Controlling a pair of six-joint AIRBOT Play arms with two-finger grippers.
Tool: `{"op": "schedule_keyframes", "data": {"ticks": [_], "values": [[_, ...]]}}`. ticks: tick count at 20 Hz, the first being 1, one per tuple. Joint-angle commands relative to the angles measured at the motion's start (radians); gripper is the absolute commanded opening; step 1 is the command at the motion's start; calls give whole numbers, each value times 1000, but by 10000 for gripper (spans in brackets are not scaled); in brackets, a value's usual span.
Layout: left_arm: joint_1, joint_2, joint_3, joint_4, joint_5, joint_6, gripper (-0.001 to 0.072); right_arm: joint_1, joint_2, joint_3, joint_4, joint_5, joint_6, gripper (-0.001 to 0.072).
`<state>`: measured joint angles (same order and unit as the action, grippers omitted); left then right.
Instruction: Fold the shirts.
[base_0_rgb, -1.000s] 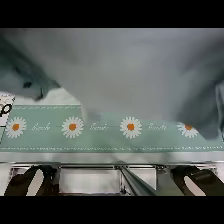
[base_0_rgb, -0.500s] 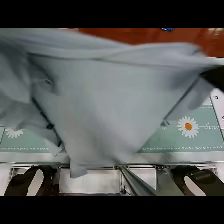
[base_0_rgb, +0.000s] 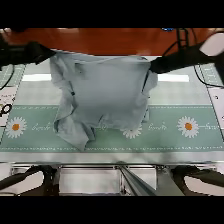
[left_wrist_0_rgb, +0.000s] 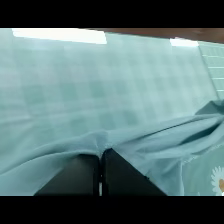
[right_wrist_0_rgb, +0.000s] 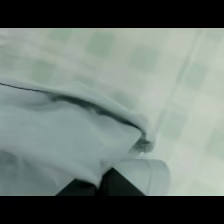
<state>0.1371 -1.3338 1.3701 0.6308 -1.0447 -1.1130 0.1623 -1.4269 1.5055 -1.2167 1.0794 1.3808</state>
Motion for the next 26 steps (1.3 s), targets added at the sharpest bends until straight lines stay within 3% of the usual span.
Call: {"op": "schedule_keyframes", "data": {"ticks": [1, 3, 4, 5, 6, 8, 11, 13, 15, 17, 19, 21, 26], "values": [[-67, -296, 207, -6, 32, -42, 18, -27, -267, 183, 13, -76, 85, 20], [-72, -390, 283, -6, 30, -127, 22, -68, -338, 226, 43, -75, 141, 22], [-71, -414, 292, -6, 14, -141, 174, -92, -352, 227, 75, -78, 153, 127], [-68, -426, 292, 0, -19, -146, 512, -116, -355, 227, 95, -68, 157, 386], [-53, -428, 292, 51, -76, -150, 511, -140, -350, 227, 89, -41, 152, 410], [2, -415, 292, 248, -226, -245, 511, -204, -319, 227, 13, 79, 136, 409], [132, -365, 261, 463, -474, -258, 511, -343, -244, 181, -122, 290, 117, 407], [234, -253, 127, 469, -449, -241, 510, -443, -151, 17, -96, 301, 119, 396], [340, -102, -97, 468, -344, -221, 510, -528, -10, -285, -14, 177, 109, 396], [457, 35, -344, 435, -244, -219, 510, -585, 122, -562, 129, 37, 27, 396], [574, 106, -547, 306, -220, -205, 509, -627, 217, -757, 327, -38, -55, 396], [650, 111, -684, 210, -231, -188, 509, -625, 274, -852, 470, -41, -148, 398], [638, 110, -798, 192, -200, -98, 510, -591, 342, -878, 462, 3, -209, 398]]}}
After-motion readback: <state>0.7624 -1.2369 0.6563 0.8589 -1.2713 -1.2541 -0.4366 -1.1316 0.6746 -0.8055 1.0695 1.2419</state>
